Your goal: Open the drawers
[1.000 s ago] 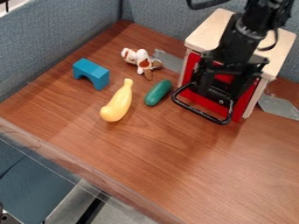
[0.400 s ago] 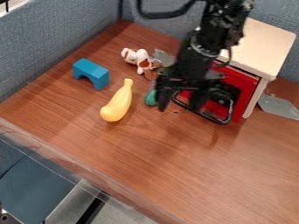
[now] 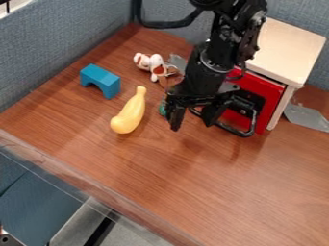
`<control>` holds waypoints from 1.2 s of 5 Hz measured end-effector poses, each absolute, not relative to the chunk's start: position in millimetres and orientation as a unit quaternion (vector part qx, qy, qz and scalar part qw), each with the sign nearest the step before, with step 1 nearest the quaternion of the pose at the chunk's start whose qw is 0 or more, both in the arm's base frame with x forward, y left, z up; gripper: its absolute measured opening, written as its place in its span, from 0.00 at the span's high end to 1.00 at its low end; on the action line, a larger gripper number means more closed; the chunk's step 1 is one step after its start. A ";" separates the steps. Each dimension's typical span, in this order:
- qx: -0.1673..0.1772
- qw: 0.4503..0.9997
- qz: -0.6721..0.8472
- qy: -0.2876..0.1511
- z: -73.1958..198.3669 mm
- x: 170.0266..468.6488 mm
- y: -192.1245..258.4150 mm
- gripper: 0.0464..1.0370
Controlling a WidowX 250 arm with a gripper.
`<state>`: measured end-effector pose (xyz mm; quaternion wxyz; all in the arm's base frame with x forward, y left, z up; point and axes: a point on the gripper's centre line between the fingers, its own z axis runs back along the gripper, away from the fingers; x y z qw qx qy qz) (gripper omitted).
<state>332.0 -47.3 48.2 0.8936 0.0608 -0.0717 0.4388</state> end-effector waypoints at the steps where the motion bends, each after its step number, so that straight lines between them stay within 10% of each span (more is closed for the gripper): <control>1: 0.034 0.889 0.451 -0.069 61.7 343.7 -55.1 0.04; 2: 0.017 0.891 0.448 -0.068 96.1 367.4 -71.0 0.04; 6: 0.099 0.903 0.417 0.019 37.4 344.7 -56.3 0.03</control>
